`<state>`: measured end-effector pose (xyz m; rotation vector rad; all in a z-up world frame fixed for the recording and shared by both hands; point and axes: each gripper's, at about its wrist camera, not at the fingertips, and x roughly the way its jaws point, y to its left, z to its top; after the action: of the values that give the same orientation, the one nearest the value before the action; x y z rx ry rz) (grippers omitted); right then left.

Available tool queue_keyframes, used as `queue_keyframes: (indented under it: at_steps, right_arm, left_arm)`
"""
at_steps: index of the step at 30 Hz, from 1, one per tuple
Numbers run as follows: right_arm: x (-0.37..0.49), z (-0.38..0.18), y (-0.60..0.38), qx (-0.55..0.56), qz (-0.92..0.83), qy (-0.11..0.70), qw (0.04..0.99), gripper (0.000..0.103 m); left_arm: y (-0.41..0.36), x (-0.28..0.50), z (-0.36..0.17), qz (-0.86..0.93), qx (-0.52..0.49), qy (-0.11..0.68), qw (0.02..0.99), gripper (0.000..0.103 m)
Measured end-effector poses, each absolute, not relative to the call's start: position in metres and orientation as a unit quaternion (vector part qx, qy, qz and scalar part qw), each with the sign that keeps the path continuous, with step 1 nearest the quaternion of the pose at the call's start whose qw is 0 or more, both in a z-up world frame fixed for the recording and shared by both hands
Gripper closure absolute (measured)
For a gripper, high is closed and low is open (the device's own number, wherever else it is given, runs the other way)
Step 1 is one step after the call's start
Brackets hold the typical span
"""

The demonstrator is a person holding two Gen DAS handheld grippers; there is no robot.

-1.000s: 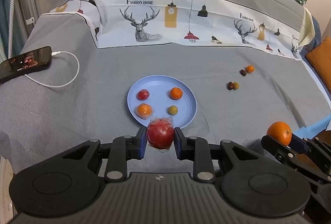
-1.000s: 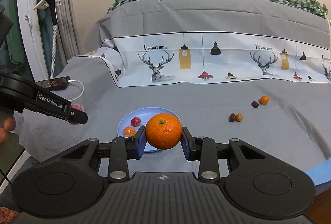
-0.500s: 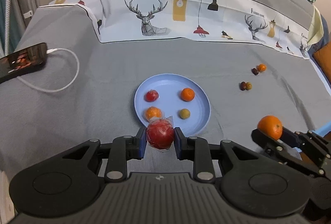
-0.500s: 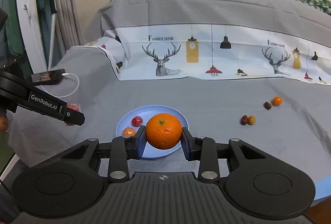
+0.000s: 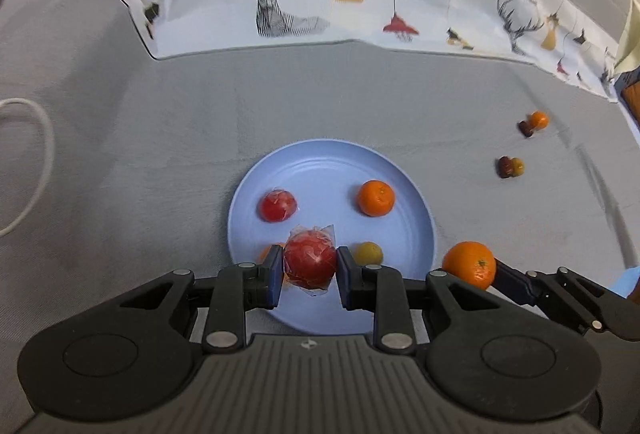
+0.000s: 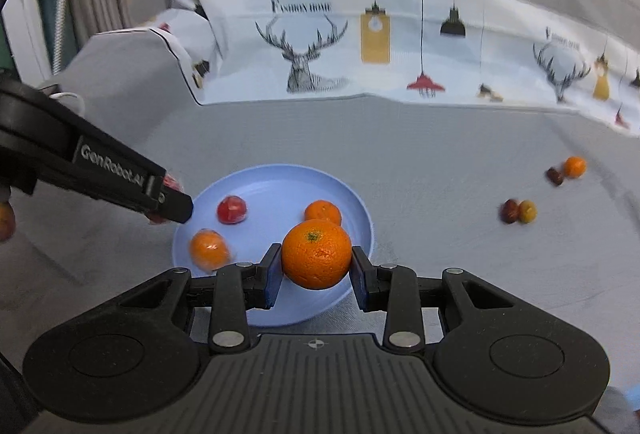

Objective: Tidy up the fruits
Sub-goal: 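Open both tools to drop the tomato and mandarin onto the plate, then move both tools back toward the remaining red dates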

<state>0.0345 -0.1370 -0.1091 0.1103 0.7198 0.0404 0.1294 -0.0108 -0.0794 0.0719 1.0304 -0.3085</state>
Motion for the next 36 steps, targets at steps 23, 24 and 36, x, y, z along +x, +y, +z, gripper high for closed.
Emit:
queue_keyframes:
  at_steps: [23, 24, 36]
  right_arm:
    - [0.014, -0.102, -0.144, 0.109, 0.066, 0.416, 0.900, 0.004]
    - [0.000, -0.099, -0.144, 0.116, 0.066, 0.419, 0.898, 0.004]
    - [-0.088, -0.047, -0.144, 0.115, 0.036, 0.332, 0.935, 0.002]
  left_arm:
    - [0.021, 0.120, -0.078, -0.091, 0.049, 0.476, 0.873, 0.000]
    - [0.026, 0.109, -0.075, -0.084, 0.047, 0.477, 0.873, 0.000]
    - [0.046, 0.000, -0.041, -0.078, 0.053, 0.457, 0.884, 0.000]
